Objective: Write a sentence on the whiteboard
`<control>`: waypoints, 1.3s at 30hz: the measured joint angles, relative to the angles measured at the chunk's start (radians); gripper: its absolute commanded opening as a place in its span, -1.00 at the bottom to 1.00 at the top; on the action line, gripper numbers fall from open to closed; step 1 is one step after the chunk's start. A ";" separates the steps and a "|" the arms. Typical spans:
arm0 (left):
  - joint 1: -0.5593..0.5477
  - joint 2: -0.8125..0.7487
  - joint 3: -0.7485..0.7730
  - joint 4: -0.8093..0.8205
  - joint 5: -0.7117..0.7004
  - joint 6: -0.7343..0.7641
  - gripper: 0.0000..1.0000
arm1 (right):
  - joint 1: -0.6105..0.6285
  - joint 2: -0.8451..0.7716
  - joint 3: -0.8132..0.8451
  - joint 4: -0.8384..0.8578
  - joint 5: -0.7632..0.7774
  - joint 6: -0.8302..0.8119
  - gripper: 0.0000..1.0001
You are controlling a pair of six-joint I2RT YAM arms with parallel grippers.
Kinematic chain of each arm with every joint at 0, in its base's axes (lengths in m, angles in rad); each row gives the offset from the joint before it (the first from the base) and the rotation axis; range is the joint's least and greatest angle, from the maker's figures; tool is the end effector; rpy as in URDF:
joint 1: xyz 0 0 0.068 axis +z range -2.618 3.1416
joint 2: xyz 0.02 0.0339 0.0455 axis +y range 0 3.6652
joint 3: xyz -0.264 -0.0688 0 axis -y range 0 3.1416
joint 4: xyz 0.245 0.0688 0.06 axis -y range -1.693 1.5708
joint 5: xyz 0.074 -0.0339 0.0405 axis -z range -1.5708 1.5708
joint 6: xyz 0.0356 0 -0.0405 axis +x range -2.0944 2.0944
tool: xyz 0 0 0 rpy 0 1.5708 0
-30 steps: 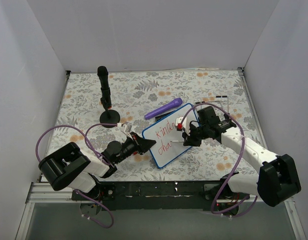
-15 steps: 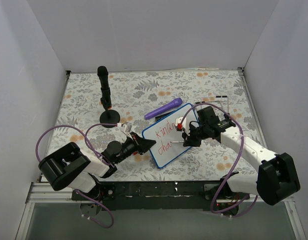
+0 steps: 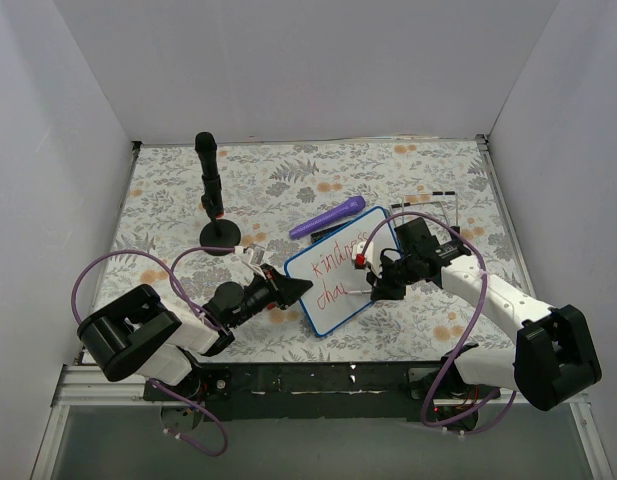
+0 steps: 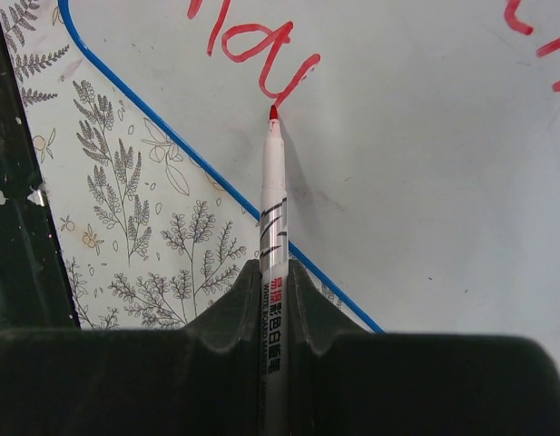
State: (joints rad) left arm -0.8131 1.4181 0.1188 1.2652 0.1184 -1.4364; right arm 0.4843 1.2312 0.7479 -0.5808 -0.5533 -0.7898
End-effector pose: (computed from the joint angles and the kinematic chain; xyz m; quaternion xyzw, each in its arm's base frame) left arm 0.1431 -0.1574 0.1508 -0.1810 0.6958 -0.6442 0.2609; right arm 0.1926 0.1225 0.2105 -0.6090 0.7079 0.2246 0.2785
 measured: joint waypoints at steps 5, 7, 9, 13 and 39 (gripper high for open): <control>0.000 0.000 0.000 0.000 0.000 0.000 -1.00 | 0.000 0.000 0.001 0.005 -0.002 0.007 -0.97; 0.000 0.000 0.000 0.000 0.000 0.000 -1.00 | 0.000 0.000 0.006 0.007 -0.004 0.013 -0.97; 0.000 0.000 0.000 0.000 0.000 0.000 -1.00 | 0.000 0.000 0.016 0.013 -0.004 0.024 -0.97; 0.000 0.000 0.000 0.000 0.000 0.000 -1.00 | 0.000 0.002 0.034 0.034 -0.008 0.035 -0.97; 0.000 -0.001 0.000 -0.001 0.000 0.000 -1.00 | -0.051 0.002 0.024 0.019 -0.017 0.000 -0.97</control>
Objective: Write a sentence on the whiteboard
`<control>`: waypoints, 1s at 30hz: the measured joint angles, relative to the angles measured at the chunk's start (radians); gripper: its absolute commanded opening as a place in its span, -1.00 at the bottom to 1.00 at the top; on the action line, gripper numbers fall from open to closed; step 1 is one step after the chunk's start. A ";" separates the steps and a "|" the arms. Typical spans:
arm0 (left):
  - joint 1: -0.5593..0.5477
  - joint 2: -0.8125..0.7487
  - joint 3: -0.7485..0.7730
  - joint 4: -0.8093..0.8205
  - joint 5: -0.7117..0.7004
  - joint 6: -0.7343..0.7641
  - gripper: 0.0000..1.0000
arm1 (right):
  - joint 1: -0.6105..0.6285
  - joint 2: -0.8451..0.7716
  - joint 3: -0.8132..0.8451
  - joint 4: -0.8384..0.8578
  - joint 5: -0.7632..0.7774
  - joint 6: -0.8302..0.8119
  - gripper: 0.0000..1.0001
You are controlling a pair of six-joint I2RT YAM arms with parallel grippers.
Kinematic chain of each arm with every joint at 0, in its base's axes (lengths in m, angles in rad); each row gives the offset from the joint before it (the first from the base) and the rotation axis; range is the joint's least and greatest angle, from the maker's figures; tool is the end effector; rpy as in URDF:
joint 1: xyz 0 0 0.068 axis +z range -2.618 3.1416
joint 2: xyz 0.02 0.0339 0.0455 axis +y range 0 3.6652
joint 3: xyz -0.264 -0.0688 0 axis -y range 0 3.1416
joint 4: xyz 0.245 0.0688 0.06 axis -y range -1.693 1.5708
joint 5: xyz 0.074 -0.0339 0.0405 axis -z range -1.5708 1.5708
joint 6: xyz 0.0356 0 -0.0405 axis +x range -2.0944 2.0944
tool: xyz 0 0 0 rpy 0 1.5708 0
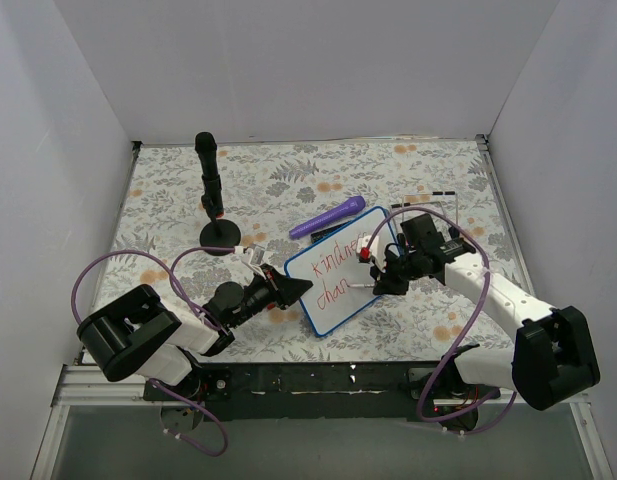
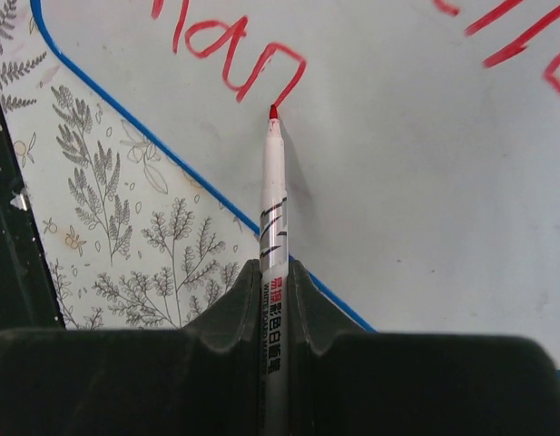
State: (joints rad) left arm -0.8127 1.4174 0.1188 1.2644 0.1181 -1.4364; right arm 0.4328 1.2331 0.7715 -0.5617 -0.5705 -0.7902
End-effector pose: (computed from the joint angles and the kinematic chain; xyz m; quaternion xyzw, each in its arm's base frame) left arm 0.1431 -0.1573 0.1508 -0.1812 0.6958 -0.6441 0.2611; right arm 0.2032 0.1151 0.2184 -0.5927 0.7128 0.2205 0.3034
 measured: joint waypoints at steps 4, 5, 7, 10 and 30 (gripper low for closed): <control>0.000 0.000 0.000 0.000 0.000 0.000 -1.00 | -0.001 0.000 -0.030 -0.034 0.010 -0.027 -0.97; 0.000 0.000 0.000 0.000 0.000 0.000 -1.00 | -0.001 0.000 -0.032 -0.041 0.013 -0.030 -0.97; 0.000 0.000 0.000 0.000 0.000 0.000 -1.00 | -0.001 0.000 -0.034 -0.051 0.016 -0.033 -0.97; 0.000 0.000 0.000 0.000 0.001 0.000 -1.00 | -0.001 -0.004 -0.031 -0.056 0.011 -0.033 -0.97; 0.000 -0.005 0.000 -0.002 0.004 0.007 -1.00 | -0.075 -0.138 -0.010 -0.035 -0.115 -0.018 -0.97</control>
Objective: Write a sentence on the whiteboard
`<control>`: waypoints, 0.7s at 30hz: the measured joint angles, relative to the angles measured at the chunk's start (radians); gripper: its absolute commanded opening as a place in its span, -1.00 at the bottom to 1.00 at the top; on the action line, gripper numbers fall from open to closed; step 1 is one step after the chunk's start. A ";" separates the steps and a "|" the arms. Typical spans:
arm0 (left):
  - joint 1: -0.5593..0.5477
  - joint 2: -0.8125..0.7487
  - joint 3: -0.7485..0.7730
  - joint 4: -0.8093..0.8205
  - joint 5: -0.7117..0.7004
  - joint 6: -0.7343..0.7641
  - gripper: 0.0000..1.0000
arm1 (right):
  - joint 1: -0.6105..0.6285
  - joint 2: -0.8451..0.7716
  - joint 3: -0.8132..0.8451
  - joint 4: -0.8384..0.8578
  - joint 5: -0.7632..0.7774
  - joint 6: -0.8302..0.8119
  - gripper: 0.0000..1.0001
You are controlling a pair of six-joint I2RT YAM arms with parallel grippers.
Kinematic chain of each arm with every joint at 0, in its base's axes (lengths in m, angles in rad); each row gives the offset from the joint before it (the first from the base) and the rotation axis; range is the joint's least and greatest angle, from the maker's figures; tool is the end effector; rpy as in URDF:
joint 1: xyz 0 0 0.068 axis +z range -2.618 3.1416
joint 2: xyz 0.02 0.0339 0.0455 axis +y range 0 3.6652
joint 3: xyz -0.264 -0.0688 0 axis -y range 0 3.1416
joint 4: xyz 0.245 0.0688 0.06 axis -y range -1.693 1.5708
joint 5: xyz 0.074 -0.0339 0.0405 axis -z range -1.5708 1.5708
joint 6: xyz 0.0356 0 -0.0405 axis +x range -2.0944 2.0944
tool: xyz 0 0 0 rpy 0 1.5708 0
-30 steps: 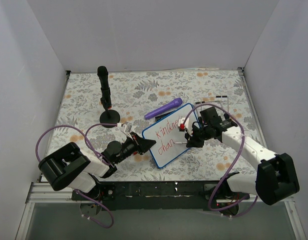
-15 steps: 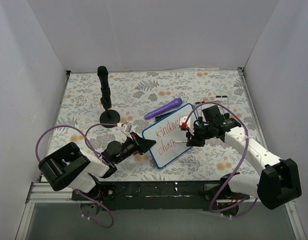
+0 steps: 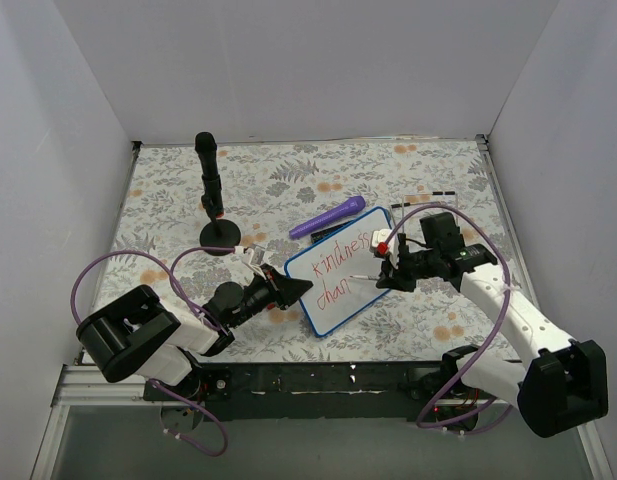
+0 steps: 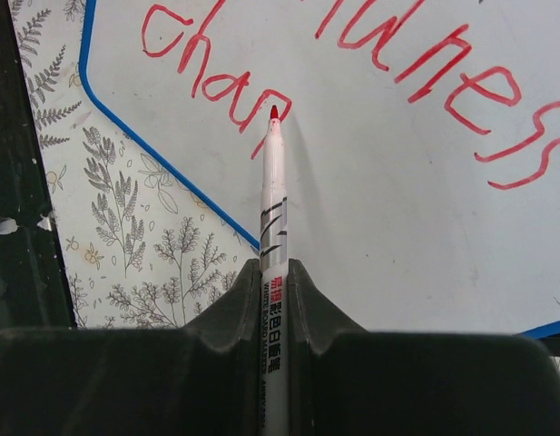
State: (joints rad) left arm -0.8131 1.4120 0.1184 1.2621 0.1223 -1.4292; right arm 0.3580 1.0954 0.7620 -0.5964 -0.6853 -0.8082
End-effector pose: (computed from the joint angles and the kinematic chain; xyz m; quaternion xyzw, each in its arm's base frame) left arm 0.1427 -0.1572 0.1515 -0.1768 0.6960 -0.6446 0.2624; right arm 0.1898 0.0951 0.2433 -0.5806 0.6879 0.2446 0.3604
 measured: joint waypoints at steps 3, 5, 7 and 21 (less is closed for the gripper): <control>0.000 0.000 0.000 0.000 0.001 0.001 -1.00 | -0.024 -0.013 -0.013 0.006 -0.008 0.005 -0.97; 0.000 0.000 0.000 0.000 0.001 0.001 -1.00 | -0.040 -0.019 -0.023 0.018 -0.014 0.009 -0.97; 0.000 0.000 0.000 0.000 0.001 0.001 -1.00 | -0.052 -0.021 -0.027 0.022 -0.018 0.015 -0.97; 0.000 -0.002 0.000 -0.002 0.002 0.001 -1.00 | -0.076 -0.021 -0.039 0.054 -0.008 0.038 -0.97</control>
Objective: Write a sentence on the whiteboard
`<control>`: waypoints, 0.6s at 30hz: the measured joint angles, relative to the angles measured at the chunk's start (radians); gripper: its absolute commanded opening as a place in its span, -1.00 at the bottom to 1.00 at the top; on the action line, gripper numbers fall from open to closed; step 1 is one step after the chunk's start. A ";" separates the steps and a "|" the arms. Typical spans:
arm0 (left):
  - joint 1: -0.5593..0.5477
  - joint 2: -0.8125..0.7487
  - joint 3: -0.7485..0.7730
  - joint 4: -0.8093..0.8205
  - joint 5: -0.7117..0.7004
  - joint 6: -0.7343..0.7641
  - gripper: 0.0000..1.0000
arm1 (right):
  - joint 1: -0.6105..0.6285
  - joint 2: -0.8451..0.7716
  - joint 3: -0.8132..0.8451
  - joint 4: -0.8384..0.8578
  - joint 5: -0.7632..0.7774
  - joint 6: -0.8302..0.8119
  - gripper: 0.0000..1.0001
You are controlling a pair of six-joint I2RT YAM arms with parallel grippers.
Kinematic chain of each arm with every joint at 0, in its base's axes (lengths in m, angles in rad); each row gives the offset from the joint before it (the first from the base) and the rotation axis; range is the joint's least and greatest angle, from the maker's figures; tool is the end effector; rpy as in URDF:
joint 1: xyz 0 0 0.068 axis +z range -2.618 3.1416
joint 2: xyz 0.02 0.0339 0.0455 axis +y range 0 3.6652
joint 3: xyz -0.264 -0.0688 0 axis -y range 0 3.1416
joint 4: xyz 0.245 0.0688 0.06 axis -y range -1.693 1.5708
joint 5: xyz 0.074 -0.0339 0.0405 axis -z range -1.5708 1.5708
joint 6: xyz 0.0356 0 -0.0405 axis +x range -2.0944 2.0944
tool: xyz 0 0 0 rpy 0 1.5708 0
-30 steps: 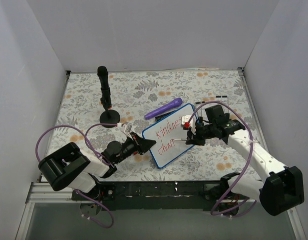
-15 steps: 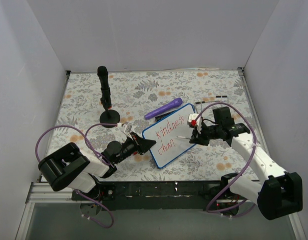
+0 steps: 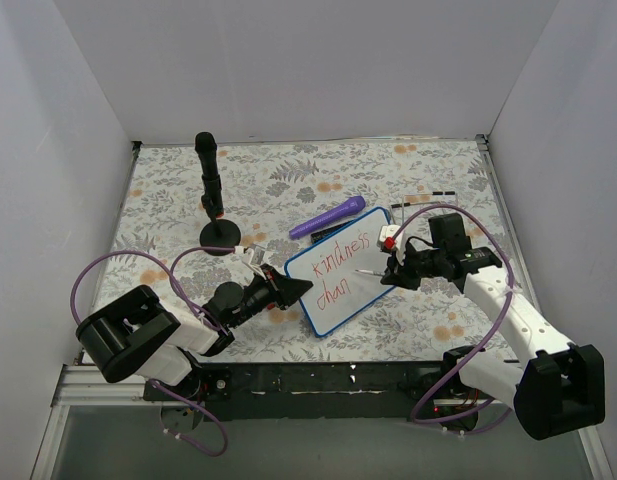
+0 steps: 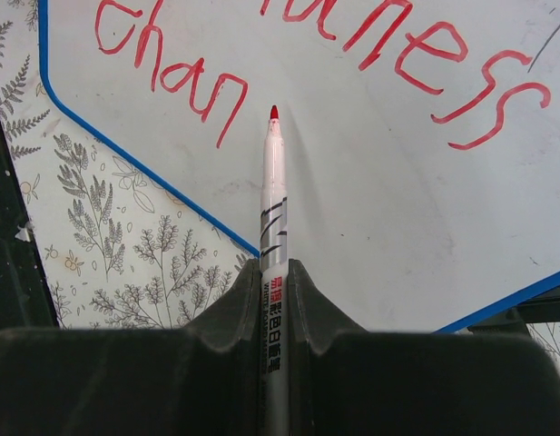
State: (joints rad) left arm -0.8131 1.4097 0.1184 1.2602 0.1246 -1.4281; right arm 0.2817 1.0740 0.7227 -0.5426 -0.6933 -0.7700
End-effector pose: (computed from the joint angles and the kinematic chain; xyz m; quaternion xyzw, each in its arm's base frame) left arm 0.1426 -0.1572 0.1517 -0.1756 0.6961 -0.6449 0.2620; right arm 0.1938 0.0798 0.2386 -0.5429 0.7107 0.2355 0.3805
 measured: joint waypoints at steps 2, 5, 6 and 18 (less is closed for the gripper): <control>0.000 0.000 0.000 0.000 0.002 0.000 -1.00 | 0.000 0.002 0.000 -0.001 0.002 -0.001 -0.97; 0.000 0.000 0.000 0.000 0.005 0.000 -1.00 | 0.002 0.003 0.000 -0.001 0.010 -0.002 -0.97; 0.000 0.000 0.000 0.000 0.005 0.000 -1.00 | 0.003 0.003 0.000 -0.001 0.014 -0.002 -0.97; 0.000 0.000 0.000 0.000 0.008 0.000 -1.00 | 0.030 0.004 -0.020 0.017 0.037 0.001 -0.97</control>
State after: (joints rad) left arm -0.8131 1.4097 0.1184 1.2602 0.1329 -1.4281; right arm 0.3119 1.0779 0.7025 -0.5259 -0.6563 -0.7692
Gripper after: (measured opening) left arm 0.043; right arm 0.164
